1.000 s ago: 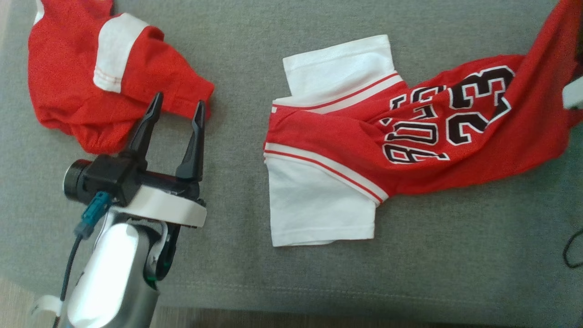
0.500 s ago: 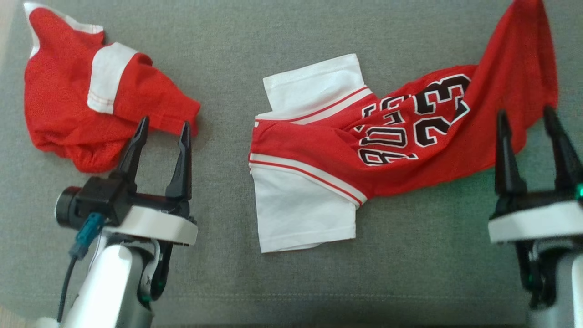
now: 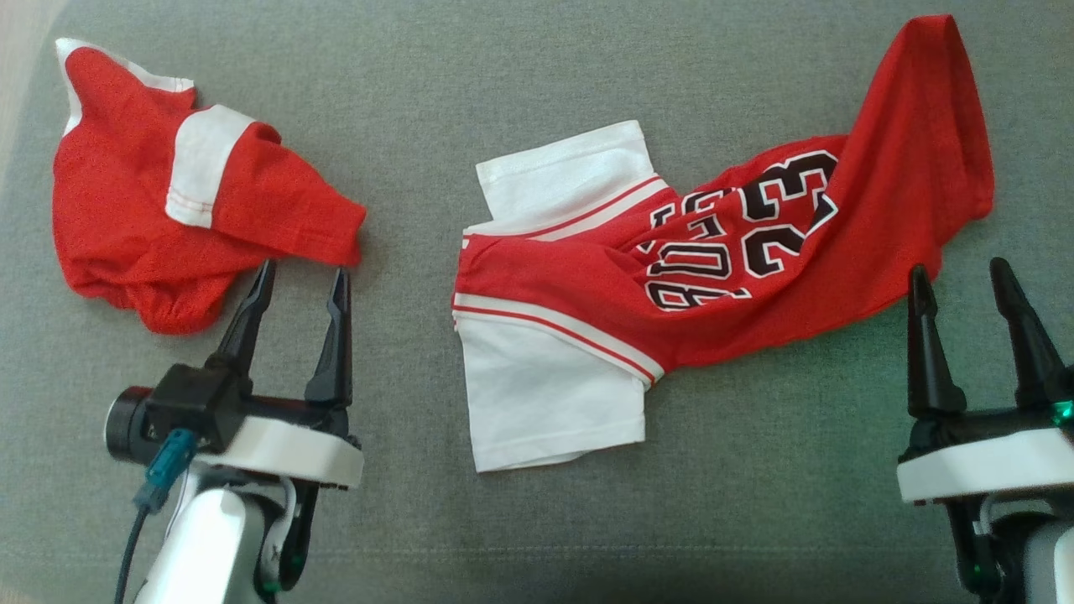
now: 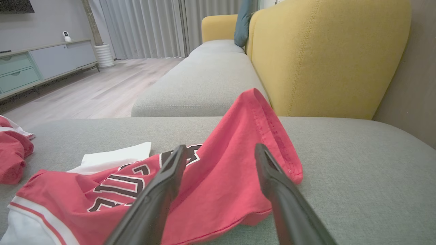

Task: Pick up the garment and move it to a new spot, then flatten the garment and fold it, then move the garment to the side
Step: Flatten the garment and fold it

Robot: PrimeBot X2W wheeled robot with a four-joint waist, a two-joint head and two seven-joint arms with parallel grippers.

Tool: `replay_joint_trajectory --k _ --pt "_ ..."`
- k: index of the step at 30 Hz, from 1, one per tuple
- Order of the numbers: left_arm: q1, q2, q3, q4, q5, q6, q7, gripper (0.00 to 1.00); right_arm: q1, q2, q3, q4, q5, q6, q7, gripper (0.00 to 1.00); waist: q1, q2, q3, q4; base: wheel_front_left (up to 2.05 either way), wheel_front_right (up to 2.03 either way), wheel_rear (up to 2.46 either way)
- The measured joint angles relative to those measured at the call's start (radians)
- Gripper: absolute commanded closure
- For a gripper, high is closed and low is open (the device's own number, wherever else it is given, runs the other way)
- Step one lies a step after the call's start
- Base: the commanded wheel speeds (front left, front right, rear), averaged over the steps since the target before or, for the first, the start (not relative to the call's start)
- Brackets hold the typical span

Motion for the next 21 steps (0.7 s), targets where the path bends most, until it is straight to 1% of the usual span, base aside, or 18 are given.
replay_joint_trajectory --k 15,18,21 --pt "0.001 0.009 -0.006 -0.010 -0.010 0.009 0.004 0.00 0.000 0.001 -0.011 0.003 0.022 0.000 0.012 0.00 0.0000 0.0000 -0.005 -0.001 0.00 0.00 0.00" --pt "0.001 0.009 -0.009 -0.011 -0.010 0.009 0.004 0.00 0.000 0.001 -0.020 0.024 0.033 0.000 0.024 0.00 0.0000 0.0000 0.001 0.002 0.00 0.00 0.00" --pt "0.000 0.009 -0.011 -0.016 -0.010 0.009 0.004 0.00 0.000 0.001 -0.058 0.060 0.042 0.000 0.049 0.00 0.0000 0.0000 0.015 0.004 0.00 0.00 0.00"
